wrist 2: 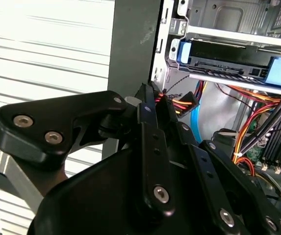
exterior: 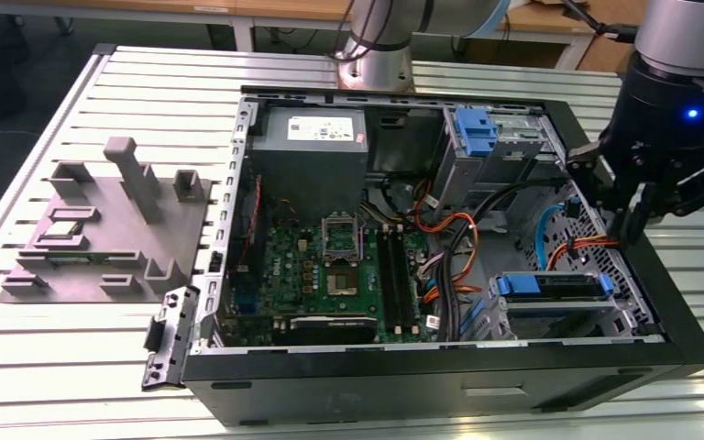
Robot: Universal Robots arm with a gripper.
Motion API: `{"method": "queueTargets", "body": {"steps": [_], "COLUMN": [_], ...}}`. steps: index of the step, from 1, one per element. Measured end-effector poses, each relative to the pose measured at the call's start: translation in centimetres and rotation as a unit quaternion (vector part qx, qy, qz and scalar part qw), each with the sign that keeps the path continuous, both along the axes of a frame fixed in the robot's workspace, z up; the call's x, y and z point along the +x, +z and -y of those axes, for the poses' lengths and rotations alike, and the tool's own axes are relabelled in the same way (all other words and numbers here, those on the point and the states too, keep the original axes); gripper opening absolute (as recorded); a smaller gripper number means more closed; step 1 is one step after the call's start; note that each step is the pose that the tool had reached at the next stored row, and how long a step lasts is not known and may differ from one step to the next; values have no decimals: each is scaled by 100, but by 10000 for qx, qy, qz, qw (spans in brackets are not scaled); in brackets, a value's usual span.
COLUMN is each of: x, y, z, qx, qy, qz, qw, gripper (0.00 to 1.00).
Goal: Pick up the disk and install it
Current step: 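Insert the first disk wire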
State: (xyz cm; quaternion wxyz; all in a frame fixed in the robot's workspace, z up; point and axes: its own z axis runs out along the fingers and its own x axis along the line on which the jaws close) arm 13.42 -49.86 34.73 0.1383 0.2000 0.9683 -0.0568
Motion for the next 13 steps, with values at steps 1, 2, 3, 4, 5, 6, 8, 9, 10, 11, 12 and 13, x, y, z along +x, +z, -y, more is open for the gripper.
{"method": "queueTargets", "body": {"steps": [1,2,3,4,5,6,8,9,10,11,12,13], "x": [2,3,4,4,5,5,4,4,4,4,4,4], "y": [-5,-9,-13,-17,-20,-20,-15,-8,-1,6,11,13], "z": [0,0,0,0,0,0,0,0,0,0,0,-1], "qx": [-3,-6,-9,-10,-11,-11,-12,-10,-10,-11,-12,-13], "qy": [0,0,0,0,0,1,0,0,0,0,0,0], "qz": [8,17,25,34,39,39,40,39,39,40,39,40], "qw": [10000,10000,10000,10000,10000,10000,10000,10000,10000,10000,10000,10000], "gripper": [25,25,25,25,25,25,23,17,17,17,17,17]}}
